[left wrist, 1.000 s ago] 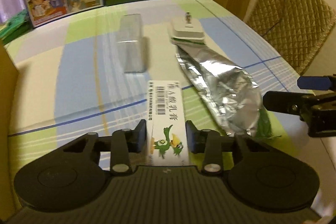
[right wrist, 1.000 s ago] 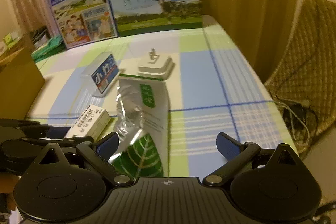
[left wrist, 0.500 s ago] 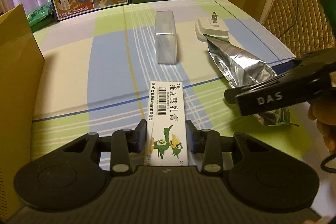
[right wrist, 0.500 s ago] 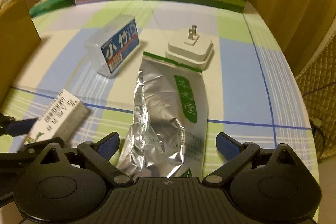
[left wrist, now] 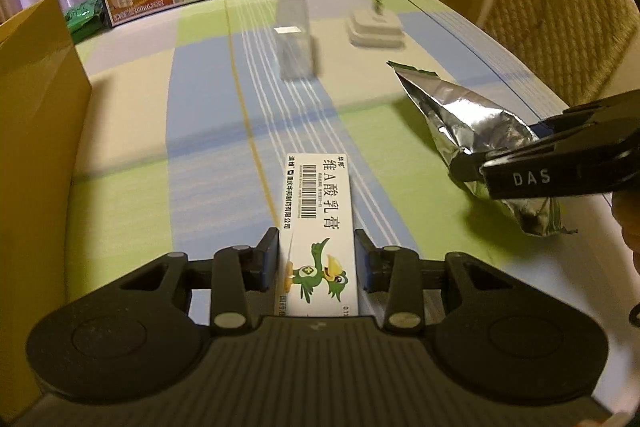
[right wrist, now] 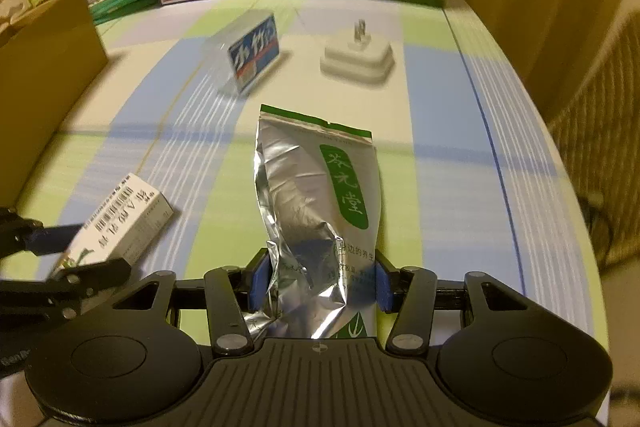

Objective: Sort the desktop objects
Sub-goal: 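Close left gripper on the cream box while right gripper grasps the silver foil bag, then lift the cream box and foil bag and carry them toward the cardboard box, then bring the cream box and foil bag over the cardboard box opening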

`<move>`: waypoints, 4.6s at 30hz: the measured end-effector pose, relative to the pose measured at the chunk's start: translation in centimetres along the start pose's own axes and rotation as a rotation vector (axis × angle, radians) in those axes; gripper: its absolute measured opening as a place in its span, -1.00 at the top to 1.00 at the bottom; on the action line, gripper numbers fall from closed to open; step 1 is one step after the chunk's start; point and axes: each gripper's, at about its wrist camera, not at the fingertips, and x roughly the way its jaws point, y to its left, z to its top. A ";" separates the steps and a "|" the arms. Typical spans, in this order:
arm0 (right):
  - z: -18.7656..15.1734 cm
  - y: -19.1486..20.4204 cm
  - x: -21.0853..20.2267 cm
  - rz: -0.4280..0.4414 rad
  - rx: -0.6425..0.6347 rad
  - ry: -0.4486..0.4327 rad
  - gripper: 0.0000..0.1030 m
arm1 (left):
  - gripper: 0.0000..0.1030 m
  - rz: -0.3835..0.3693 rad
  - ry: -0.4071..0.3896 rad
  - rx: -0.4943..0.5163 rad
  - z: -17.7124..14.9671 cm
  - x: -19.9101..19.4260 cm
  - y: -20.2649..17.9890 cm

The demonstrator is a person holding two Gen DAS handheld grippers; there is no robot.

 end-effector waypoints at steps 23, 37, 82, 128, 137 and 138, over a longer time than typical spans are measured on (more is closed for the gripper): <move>-10.6 4.4 -7.3 0.006 -0.014 -0.013 -0.14 | 0.35 0.016 0.041 0.050 -7.8 -6.1 -3.3; -10.0 4.5 -7.0 -0.016 -0.030 -0.008 0.05 | 0.36 0.019 0.030 0.039 -8.0 -6.2 -3.2; -10.1 9.4 -14.0 0.052 -0.053 -0.096 0.07 | 0.36 0.055 -0.101 -0.097 -10.5 -16.0 0.0; -4.8 17.7 -13.7 0.139 -0.189 -0.142 0.07 | 0.36 0.152 -0.198 -0.158 -9.6 -21.7 7.5; -3.6 20.0 -13.5 0.170 -0.215 -0.160 0.07 | 0.36 0.172 -0.222 -0.177 -9.1 -23.0 10.2; -3.6 20.3 -13.4 0.172 -0.218 -0.161 0.07 | 0.36 0.170 -0.223 -0.182 -9.0 -23.0 10.5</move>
